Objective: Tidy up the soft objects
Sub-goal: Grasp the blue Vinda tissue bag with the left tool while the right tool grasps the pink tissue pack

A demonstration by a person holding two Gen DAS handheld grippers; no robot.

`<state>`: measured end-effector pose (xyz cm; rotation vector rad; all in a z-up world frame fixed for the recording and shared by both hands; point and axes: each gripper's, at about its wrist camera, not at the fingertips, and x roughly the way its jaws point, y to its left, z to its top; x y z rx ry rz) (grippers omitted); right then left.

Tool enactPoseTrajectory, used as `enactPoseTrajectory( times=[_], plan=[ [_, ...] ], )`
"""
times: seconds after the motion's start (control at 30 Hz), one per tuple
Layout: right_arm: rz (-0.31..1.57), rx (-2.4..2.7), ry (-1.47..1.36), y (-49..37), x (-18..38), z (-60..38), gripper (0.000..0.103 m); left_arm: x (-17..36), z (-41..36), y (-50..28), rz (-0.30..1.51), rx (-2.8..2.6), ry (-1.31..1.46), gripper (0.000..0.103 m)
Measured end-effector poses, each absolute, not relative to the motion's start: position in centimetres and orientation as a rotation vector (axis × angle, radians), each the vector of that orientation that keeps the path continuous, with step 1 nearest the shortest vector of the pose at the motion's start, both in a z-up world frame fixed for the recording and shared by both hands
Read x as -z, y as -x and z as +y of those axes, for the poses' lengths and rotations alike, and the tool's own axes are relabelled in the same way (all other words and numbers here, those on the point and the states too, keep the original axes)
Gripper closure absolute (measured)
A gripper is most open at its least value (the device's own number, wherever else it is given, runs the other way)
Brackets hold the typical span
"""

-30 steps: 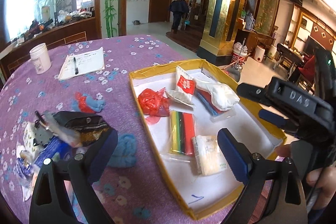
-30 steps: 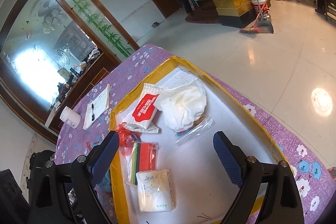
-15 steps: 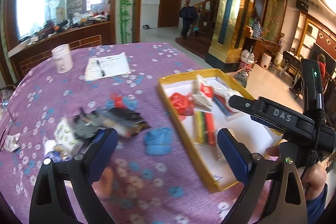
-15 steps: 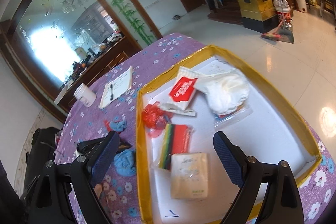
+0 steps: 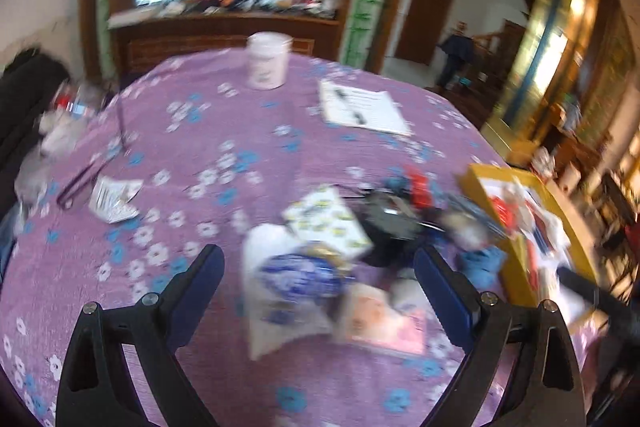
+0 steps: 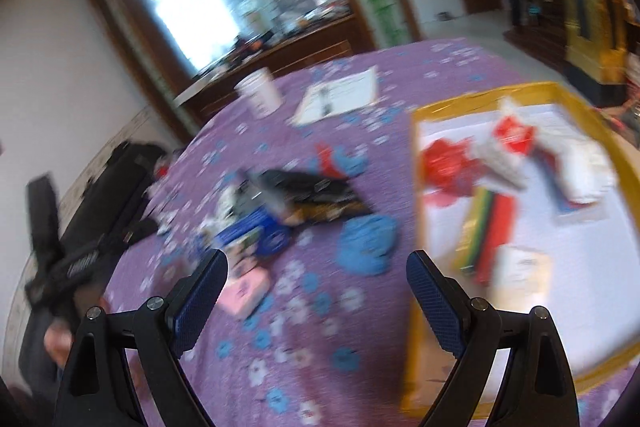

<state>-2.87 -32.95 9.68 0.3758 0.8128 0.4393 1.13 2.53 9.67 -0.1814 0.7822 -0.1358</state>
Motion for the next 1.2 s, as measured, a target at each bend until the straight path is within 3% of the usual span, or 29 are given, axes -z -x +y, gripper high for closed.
enactPoseTrajectory(
  times=[0.23,0.5,0.77,0.8,0.83,0.87,1.2],
  plan=[
    [0.981,-0.763,-0.253,1.7,-7.2,-24.5,0.009,-6.8,5.5,-3.2,0.852,0.099,0.284,0.008],
    [0.949,-0.818,0.119,-0.6,-6.2,-18.2,0.009,-6.2,7.1,-3.6,0.840,0.095,0.328,0.008],
    [0.924,-0.826,0.108,-2.2,-4.1,-16.4,0.010,-6.1,7.4,-3.6,0.838,0.101,0.342,0.008],
    [0.922,-0.826,0.118,-2.0,-4.0,-16.2,0.011,-6.1,7.4,-3.6,0.837,0.102,0.340,0.008],
    [0.926,-0.821,0.152,-1.6,-3.8,-15.8,0.022,-6.1,7.4,-3.6,0.838,0.103,0.340,0.008],
    [0.941,-0.822,0.178,-1.2,-3.5,-15.5,0.040,-6.1,7.4,-3.7,0.840,0.105,0.340,0.008],
    [0.961,-0.808,-0.007,1.9,-4.2,-19.8,0.044,-5.5,6.3,-4.1,0.899,0.195,0.292,0.008]
  ],
)
